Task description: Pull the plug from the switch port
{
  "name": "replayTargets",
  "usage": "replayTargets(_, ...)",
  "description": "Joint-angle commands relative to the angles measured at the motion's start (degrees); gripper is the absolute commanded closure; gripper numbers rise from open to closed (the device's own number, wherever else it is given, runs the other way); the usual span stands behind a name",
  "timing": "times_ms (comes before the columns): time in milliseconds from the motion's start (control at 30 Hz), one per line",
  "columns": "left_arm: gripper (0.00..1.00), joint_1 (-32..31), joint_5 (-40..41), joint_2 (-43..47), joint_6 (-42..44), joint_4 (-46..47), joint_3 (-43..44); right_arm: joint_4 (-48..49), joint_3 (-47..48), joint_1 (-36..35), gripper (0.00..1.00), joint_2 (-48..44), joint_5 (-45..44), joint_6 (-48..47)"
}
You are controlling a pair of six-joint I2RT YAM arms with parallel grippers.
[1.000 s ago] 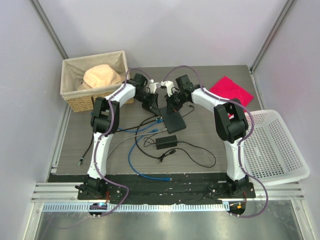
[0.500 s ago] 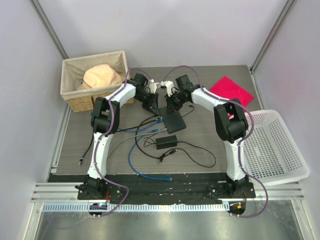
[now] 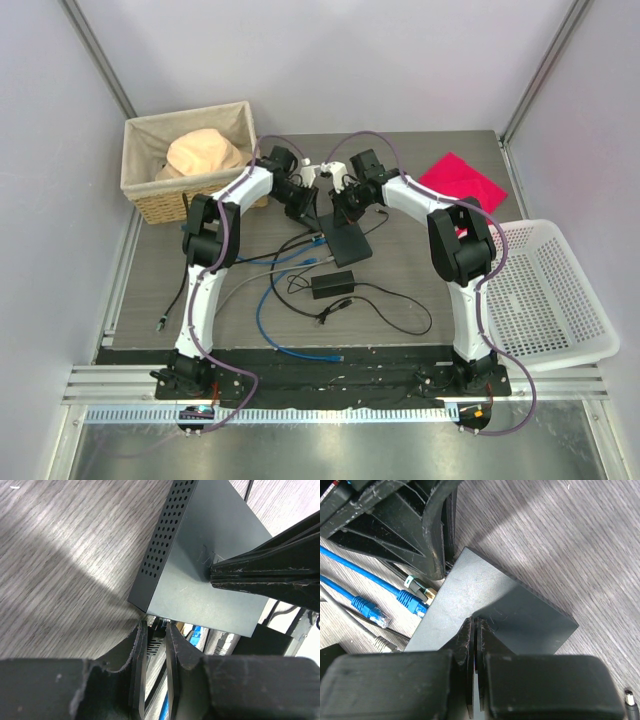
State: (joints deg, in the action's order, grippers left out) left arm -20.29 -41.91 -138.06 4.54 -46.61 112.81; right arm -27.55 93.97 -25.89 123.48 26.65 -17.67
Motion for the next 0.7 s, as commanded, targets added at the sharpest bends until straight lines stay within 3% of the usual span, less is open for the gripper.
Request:
replayTargets(0, 1.0, -0.8, 3.43, -1.42, -1.9, -0.58, -3.74, -3.83, -1.51, -0.83, 0.99, 4.49, -6.26, -0.78)
replayTargets(367, 1.0, 0.52, 1.74, -3.36, 1.09, -3.4, 1.27, -3.12, -2.83, -0.83, 0.99, 3.87, -6.88, -1.05)
replayTargets(500, 1.0, -0.01, 8.16, -3.09, 0.73, -2.52, 0.13, -3.39, -2.39, -0.92, 0.99, 4.14, -6.88, -0.96)
replayTargets(667, 1.0, -0.1, 1.58, -3.18, 4.34, -6.47, 0.74, -3.3, -2.39, -0.83, 0.99, 4.05, -6.79, -0.96)
